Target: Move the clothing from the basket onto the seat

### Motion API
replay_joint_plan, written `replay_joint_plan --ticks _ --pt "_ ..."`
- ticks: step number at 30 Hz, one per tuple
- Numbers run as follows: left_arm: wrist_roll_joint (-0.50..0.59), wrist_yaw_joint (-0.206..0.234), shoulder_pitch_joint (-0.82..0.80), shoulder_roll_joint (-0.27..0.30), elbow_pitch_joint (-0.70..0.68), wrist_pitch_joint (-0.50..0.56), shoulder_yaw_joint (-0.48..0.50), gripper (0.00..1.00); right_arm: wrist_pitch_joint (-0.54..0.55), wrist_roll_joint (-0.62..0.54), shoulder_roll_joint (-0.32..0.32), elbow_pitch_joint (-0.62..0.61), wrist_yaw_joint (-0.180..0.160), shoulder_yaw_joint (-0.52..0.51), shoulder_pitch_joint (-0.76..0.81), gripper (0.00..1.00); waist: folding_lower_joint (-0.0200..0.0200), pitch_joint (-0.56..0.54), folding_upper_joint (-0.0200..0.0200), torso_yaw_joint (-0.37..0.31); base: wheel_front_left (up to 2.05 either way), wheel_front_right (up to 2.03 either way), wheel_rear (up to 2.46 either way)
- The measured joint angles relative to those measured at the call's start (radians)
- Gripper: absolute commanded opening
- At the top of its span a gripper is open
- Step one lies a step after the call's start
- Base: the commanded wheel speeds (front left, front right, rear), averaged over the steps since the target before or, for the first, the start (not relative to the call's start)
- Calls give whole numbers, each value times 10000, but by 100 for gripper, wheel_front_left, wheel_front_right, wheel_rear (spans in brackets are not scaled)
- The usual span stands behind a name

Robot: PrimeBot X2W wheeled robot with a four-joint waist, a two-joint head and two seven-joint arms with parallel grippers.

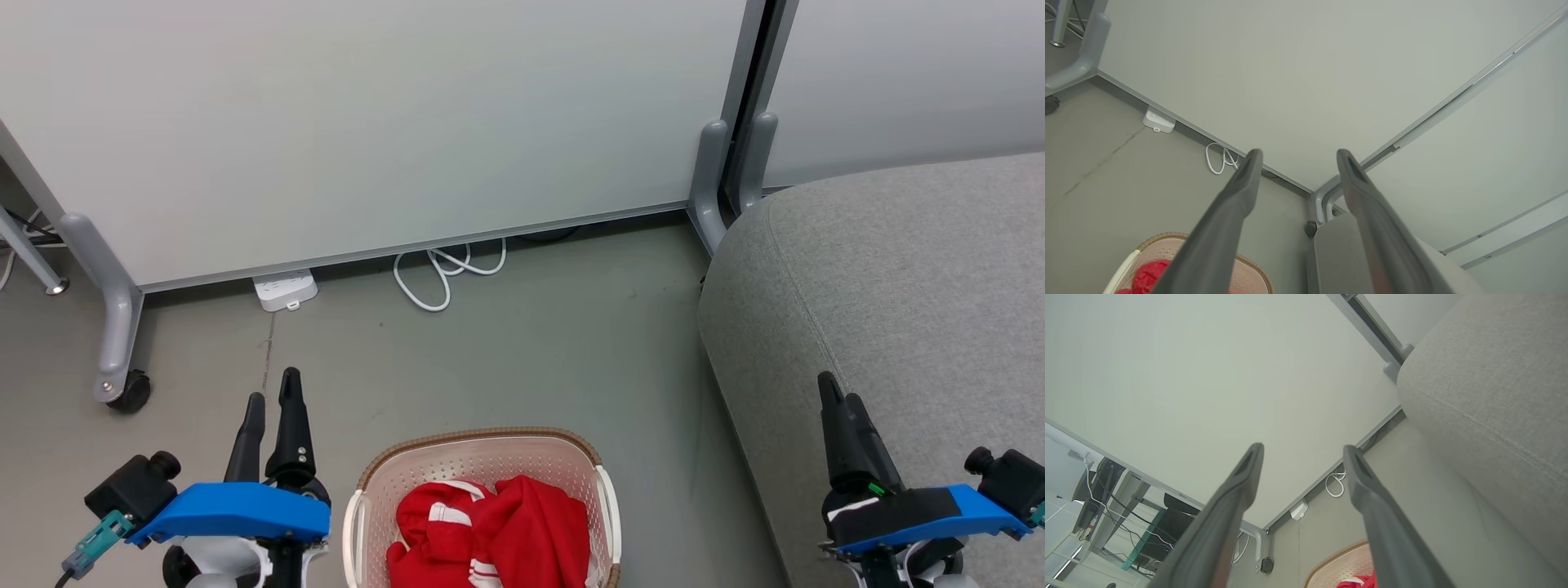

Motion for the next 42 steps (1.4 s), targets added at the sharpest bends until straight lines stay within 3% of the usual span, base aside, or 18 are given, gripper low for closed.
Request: replay_joint_plan --ticks 21,42 --pt "3058 82 -95 27 276 -627 -587 100 -629 -2911 -15 138 2 240 -25 100 0 -19 0 20 0 0 0" --pt "5292 27 -140 63 591 -1122 -980 100 -1149 -5068 -31 364 4 449 -129 100 0 1 0 48 0 0 0"
